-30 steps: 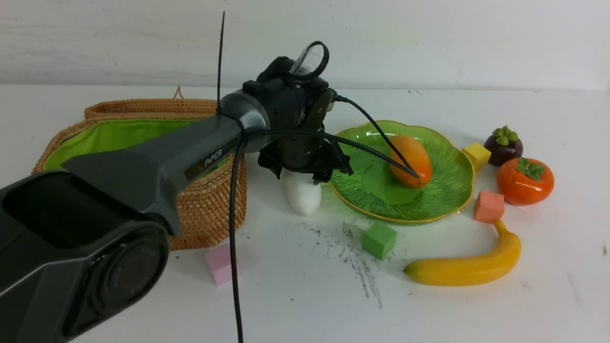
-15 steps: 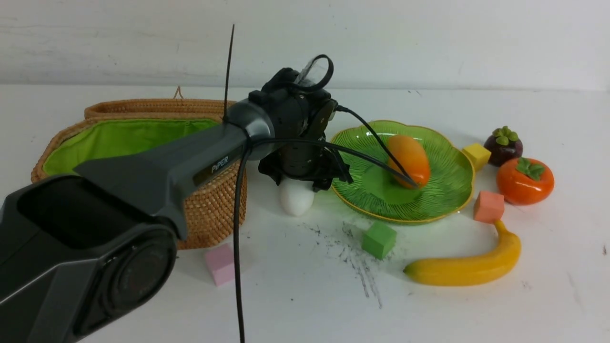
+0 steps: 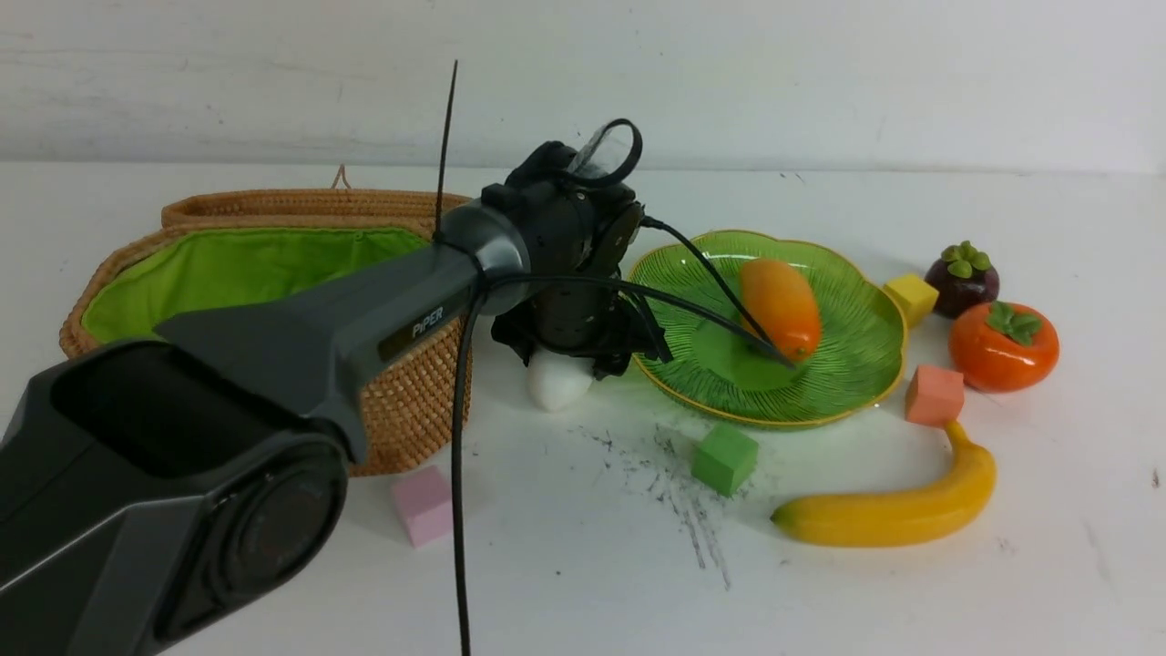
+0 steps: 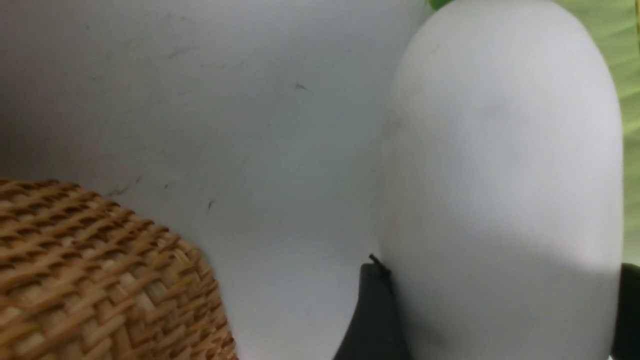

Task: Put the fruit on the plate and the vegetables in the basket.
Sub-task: Take a daikon with your left arm and place it on the basket on the left.

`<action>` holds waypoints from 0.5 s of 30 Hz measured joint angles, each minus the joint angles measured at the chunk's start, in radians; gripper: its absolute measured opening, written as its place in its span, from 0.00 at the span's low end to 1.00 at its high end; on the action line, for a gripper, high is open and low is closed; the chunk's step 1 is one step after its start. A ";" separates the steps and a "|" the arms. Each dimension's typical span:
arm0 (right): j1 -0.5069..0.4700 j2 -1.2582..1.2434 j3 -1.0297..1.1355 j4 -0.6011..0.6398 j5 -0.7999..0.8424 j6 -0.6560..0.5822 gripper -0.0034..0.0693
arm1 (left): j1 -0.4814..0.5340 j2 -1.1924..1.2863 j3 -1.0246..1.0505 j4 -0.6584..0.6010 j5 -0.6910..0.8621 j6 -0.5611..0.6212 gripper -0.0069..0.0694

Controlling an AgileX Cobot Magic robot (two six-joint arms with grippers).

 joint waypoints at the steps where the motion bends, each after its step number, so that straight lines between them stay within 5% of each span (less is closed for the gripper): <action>1: 0.000 0.000 0.000 0.000 0.000 0.000 0.33 | 0.000 0.000 0.000 0.000 0.000 0.000 0.77; 15: 0.000 0.000 0.000 0.000 -0.001 -0.002 0.33 | 0.000 0.005 -0.081 -0.009 0.098 0.000 0.77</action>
